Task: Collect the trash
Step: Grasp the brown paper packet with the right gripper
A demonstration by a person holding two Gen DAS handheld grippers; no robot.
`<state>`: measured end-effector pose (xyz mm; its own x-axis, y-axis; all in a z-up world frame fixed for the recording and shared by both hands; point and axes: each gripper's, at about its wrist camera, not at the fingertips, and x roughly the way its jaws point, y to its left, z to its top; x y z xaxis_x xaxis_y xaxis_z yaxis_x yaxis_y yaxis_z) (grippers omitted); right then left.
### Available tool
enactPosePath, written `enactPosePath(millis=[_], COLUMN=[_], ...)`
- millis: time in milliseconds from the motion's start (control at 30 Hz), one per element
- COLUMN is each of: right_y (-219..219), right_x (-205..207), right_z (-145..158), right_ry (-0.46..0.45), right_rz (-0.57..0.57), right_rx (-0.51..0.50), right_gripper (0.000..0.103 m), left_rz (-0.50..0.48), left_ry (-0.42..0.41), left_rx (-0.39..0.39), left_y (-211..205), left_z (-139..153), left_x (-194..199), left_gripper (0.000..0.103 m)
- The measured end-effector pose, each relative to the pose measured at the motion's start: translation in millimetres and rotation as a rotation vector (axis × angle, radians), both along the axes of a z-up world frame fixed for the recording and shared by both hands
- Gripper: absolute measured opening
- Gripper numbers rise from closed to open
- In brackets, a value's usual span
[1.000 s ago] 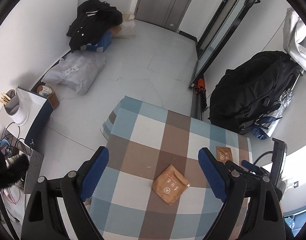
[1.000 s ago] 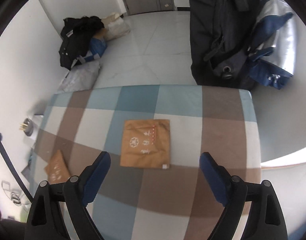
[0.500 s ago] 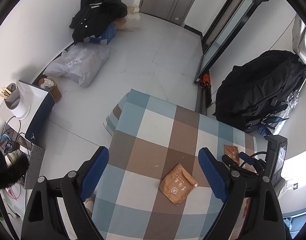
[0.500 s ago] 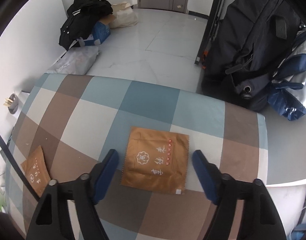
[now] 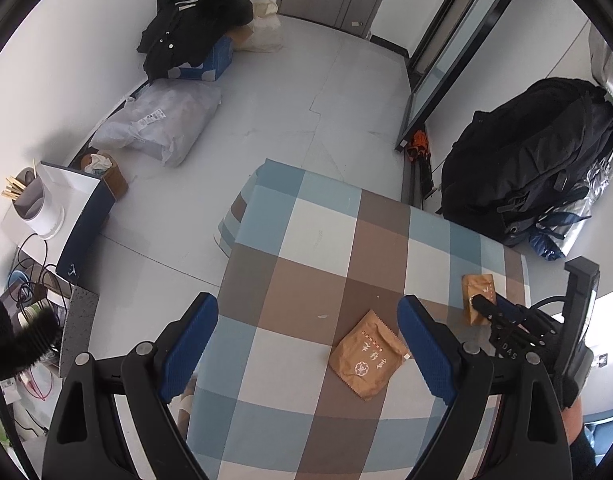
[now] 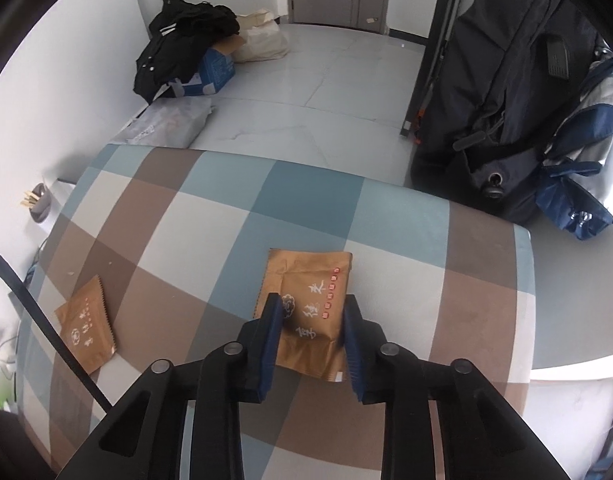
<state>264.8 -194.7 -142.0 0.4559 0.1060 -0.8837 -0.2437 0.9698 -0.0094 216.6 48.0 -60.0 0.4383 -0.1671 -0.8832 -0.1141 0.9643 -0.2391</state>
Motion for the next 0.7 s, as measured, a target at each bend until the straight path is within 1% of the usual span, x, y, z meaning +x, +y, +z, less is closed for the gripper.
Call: enactPosePath(millis=[67, 133, 233, 267, 367, 400, 467, 533, 633, 700], right_y=[-0.4, -1.1, -4.2, -6.1, -9.5, -11.8, -16.8, -22.8, -30.8, -36.5], right_x=[-2.5, -4.2, -7.2, -7.9, -9.9, -10.6, -12.2, -13.8, -16.4, -18.2], right_z=[3.7, 5.3, 8.0, 9.7, 15.4, 17.4, 20.3, 23.4, 28.9, 32.6], right_ry=[-0.005, -0.001, 0.009, 0.014, 0.014, 0.016, 0.013, 0.011, -0.002, -0.007], right_rz=[0.011, 0.017, 0.027, 0.031, 0.034, 0.035, 0.034, 0.027, 0.017, 0.012], right_rx=[0.02, 0.041, 0.083, 0.106, 0.145, 0.16, 0.177, 0.192, 0.204, 0.216], right_gripper=[0.018, 0.016, 0.012, 0.008, 0.005, 0.004, 0.004, 0.004, 0.004, 0.004], left_rz=[-0.018, -0.04, -0.091, -0.104, -0.161, -0.178, -0.242, -0.28, -0.314, -0.342], left_ry=[0.008, 0.018, 0.054, 0.058, 0.074, 0.078, 0.114, 0.146, 0.175, 0.17], left_rx=[0.018, 0.028, 0.071, 0.07, 0.055, 0.051, 0.038, 0.032, 0.066, 0.101], left_y=[-3.4, -7.2, -14.2, -15.6, -22.1, -24.3, -33.9, -42.0, -54.1, -62.9], left_z=[-2.8, -6.0, -13.7, -15.8, -23.2, -25.2, -35.6, -46.3, -58.7, -62.0], left_x=[0.7, 1.0, 1.8, 1.5, 0.5, 0.2, -0.1, 0.6, 0.1, -1.3], left_gripper=[0.089, 0.089, 0.089, 0.089, 0.089, 0.089, 0.089, 0.089, 0.089, 0.089])
